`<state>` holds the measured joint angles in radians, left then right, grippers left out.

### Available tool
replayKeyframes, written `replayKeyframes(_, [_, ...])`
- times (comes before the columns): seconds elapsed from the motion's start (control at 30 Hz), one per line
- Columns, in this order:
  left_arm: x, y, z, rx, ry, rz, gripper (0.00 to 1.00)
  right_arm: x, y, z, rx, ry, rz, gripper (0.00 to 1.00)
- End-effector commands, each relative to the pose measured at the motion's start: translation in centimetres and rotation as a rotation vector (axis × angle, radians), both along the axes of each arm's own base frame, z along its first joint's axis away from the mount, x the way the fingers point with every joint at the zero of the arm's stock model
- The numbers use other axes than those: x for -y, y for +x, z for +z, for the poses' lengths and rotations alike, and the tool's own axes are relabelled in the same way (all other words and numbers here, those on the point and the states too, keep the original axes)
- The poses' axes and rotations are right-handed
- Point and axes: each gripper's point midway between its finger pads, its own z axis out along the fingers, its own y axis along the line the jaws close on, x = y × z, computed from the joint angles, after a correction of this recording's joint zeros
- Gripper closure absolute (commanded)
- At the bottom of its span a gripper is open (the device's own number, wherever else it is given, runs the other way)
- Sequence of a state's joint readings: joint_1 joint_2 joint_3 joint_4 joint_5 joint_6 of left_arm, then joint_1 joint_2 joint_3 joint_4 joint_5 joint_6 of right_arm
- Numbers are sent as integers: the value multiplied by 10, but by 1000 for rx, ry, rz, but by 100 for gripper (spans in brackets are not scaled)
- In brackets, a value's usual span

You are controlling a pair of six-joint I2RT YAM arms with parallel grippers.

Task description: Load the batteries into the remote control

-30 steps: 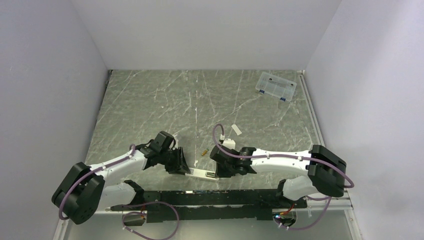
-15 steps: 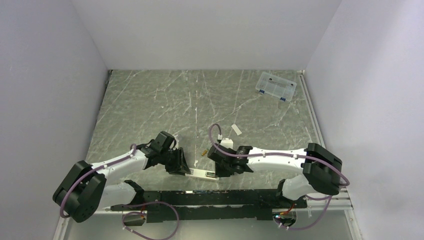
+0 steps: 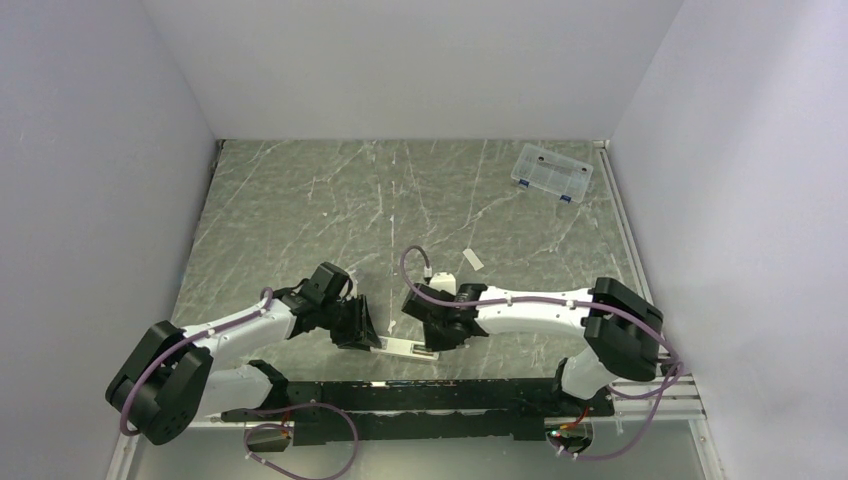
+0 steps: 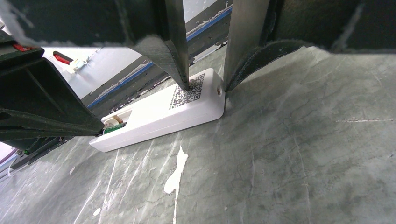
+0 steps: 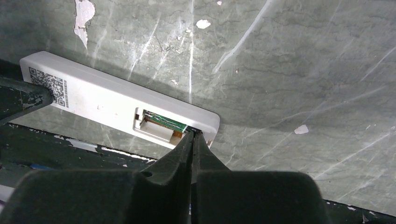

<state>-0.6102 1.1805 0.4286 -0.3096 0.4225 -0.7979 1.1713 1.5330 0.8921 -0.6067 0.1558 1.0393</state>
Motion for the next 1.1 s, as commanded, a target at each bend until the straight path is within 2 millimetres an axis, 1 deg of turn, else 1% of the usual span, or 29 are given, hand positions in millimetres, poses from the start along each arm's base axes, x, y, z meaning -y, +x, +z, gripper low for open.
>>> replayKeyframes(0.0, [7, 3, 6, 41, -33, -29, 62, -10, 7, -7, 21, -6, 18, 98])
replayKeyframes(0.13, [7, 3, 6, 41, -36, -32, 62, -14, 1, -10, 5, 2, 47, 99])
replayKeyframes(0.23, [9, 4, 6, 40, -42, -33, 62, -14, -2, -15, -5, -25, 63, 99])
replayKeyframes(0.37, [9, 4, 6, 41, -44, -33, 62, -14, 0, -19, -4, -70, 90, 99])
replayKeyframes(0.47, [9, 4, 7, 41, -44, -36, 62, -14, 2, -18, 0, -106, 111, 96])
replayKeyframes(0.63, [9, 4, 7, 43, -42, -41, 62, -7, 4, -18, 0, -169, 134, 94])
replayKeyframes(0.87, [9, 4, 6, 43, -43, -42, 61, -7, 3, -21, -13, -199, 160, 91])
replayKeyframes(1.0, [9, 4, 7, 48, -42, -44, 61, -9, 6, -15, -3, -200, 161, 90])
replayKeyframes(1.07, [8, 4, 8, 53, -38, -43, 60, -10, 8, -10, 10, -199, 157, 88])
